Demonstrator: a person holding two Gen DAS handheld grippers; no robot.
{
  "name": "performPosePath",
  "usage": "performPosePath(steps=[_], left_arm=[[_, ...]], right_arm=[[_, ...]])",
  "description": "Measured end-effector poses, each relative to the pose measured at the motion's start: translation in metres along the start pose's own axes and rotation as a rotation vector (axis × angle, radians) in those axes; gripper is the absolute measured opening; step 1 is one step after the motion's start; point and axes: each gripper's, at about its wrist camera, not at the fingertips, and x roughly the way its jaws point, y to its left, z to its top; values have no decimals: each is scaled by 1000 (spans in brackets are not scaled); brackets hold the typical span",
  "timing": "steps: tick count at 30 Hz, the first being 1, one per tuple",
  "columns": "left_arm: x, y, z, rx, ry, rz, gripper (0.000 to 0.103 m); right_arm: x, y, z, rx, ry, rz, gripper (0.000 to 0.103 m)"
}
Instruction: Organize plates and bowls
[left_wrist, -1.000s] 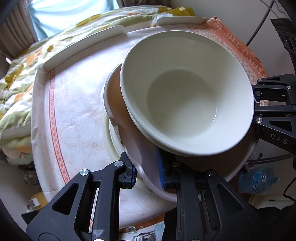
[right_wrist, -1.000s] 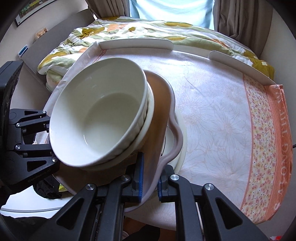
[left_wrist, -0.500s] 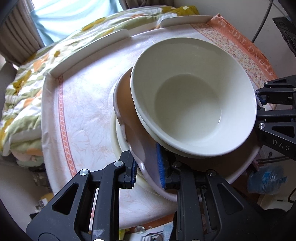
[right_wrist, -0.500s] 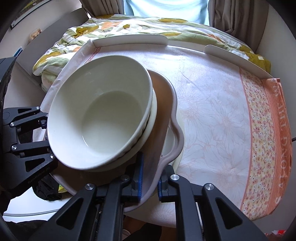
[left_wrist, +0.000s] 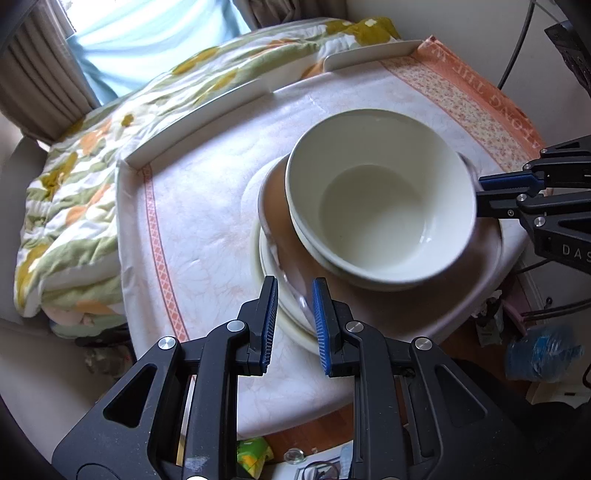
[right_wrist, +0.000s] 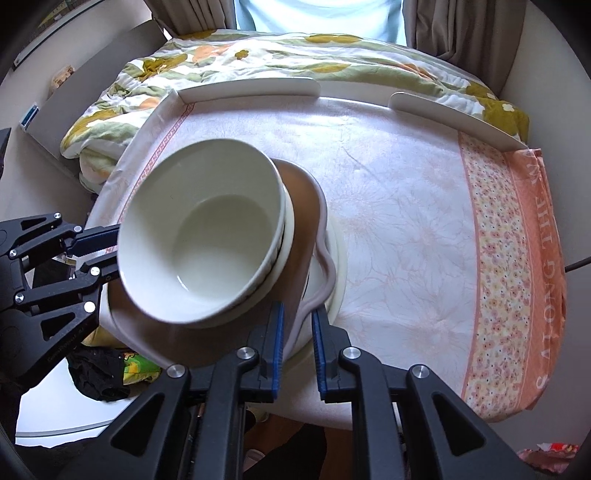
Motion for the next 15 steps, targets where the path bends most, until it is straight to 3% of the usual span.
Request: performPosePath(steps=[6, 8, 9, 10, 11, 12, 13, 15], left_arm=[[-48, 3, -18, -67, -109, 44, 17], [-64, 4, -22, -110, -141, 56, 18], [-75, 5, -24, -140, -165, 63, 20], [-83, 5, -25, -165, -186, 66, 32], [-93, 5, -26, -191, -211, 69, 68], [-106, 4, -28, -218, -254, 80, 88], [-119, 3, -30, -238, -302, 95, 102], [-146, -1, -32, -273, -381, 109, 103]], right_arm=[[-47, 5, -19, 31, -117, -28, 16], [-66, 6, -26, 41, -179, -17, 31], [-74, 6, -28, 44, -203, -10, 50], [-84, 6, -30, 47, -232, -3, 69], [-94, 6, -32, 50, -263, 5, 78], [-105, 6, -34, 48, -294, 10, 87], [-114, 6, -36, 46, -317, 4, 88], [-133, 4, -38, 60, -356, -23, 91]])
